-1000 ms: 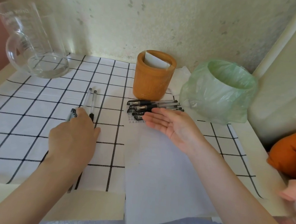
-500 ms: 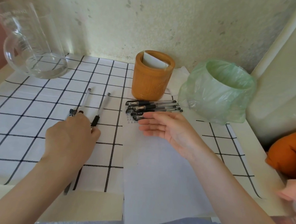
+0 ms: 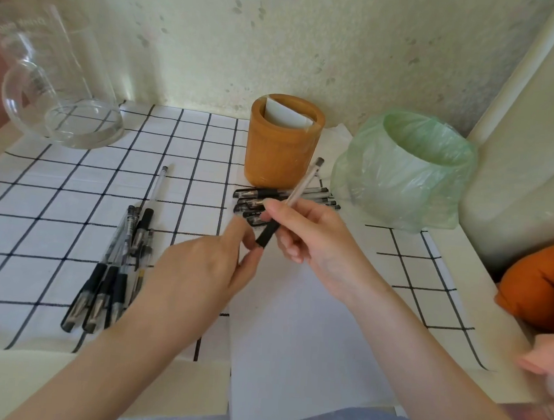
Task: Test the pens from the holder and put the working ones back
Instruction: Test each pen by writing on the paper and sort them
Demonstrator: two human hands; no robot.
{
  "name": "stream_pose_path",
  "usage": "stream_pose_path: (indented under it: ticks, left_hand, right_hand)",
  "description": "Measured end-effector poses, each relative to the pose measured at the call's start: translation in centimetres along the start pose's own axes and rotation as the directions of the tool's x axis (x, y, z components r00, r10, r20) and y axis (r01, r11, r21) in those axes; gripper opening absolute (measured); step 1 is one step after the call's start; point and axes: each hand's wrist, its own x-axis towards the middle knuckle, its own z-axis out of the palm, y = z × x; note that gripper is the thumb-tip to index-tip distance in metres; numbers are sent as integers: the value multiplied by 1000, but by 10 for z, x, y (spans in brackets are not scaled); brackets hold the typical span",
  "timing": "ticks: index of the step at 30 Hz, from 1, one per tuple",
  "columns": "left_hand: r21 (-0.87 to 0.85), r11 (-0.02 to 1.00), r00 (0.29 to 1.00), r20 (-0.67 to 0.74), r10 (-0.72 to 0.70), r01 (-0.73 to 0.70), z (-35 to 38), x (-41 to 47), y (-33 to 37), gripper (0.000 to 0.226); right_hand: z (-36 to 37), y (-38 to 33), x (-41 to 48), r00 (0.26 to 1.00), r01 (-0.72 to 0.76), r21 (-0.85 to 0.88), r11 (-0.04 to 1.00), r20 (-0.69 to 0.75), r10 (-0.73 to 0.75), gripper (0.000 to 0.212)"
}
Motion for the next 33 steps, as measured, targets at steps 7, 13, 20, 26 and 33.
stream_pose_path:
  ticks: [7, 13, 20, 26, 33]
  left_hand:
    - [-397, 911, 992, 100, -80, 114, 11, -2, 12, 4]
    - [-461, 878, 991, 71, -113, 134, 11, -4, 17, 13]
    - [-562, 814, 989, 64, -137, 149, 5, -1, 21, 21]
    - [-420, 872, 966, 164, -202, 254, 9, -1, 11, 42]
    - [-146, 979, 963, 246, -105, 144, 15, -3, 7, 54]
  right_hand:
    - [-3, 2, -11, 994, 96, -110, 989, 55, -91, 15]
    - [-4, 0, -16, 994, 76, -102, 992, 80, -68, 19]
    - [-9, -4, -18, 990, 83, -27, 996, 117, -79, 20]
    - [-29, -11, -12, 980, 143, 130, 981, -159, -121, 9]
    - [-61, -6, 1, 926, 66, 15, 998, -373, -56, 26]
